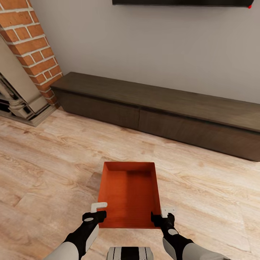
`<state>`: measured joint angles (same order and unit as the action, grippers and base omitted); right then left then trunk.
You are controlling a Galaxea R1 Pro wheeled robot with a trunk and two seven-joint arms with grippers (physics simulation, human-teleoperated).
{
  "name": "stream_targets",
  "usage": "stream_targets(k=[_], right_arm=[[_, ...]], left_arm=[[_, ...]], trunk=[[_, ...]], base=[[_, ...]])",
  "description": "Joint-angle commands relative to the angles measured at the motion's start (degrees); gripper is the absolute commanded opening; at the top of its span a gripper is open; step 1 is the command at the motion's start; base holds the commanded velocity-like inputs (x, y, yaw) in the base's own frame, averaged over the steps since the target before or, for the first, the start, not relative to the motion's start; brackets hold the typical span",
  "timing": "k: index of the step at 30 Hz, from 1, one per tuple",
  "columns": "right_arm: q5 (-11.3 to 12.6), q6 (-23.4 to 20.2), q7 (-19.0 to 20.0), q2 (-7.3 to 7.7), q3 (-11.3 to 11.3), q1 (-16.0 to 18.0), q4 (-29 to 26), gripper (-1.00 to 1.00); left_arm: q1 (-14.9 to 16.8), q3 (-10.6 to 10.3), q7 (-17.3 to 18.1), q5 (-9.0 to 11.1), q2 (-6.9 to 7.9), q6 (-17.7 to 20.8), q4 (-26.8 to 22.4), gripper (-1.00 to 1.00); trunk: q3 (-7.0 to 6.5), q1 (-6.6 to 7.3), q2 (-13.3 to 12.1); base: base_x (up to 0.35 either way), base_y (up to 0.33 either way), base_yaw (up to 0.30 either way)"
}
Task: Move the two storage containers from the living room to the garage. In the garage, place one container on the floor and stack the other container on top of it (either order is fine).
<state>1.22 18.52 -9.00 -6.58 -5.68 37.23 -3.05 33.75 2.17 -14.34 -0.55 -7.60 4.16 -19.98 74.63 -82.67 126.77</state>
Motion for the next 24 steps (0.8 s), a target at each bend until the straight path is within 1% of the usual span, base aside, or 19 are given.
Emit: stream_targets(k=[1,2,24], right_arm=[[0.11,0.11,-0.37,-0.01,-0.48,0.03,0.06,1.0],[0.11,0.11,-0.38,-0.01,-0.48,0.03,0.06,1.0],[0.11,0.11,-0.4,-0.06,-0.48,0.03,0.06,1.0]], left_arm=[[0.0,0.21,-0.08,-0.06,-0.04,0.32,-0.13,1.0],[0.0,0.21,-0.08,-0.06,-0.04,0.32,-0.13,1.0],[0.0,0.2,-0.08,-0.06,-0.04,0.23,-0.14,1.0]], trunk=[[0.22,-0.22,0.43],[0.4,-0.44,0.83],[0.4,-0.44,0.83]], base=[[0.0,0.0,0.0],[0.0,0.0,0.0],[0.0,0.0,0.0]])
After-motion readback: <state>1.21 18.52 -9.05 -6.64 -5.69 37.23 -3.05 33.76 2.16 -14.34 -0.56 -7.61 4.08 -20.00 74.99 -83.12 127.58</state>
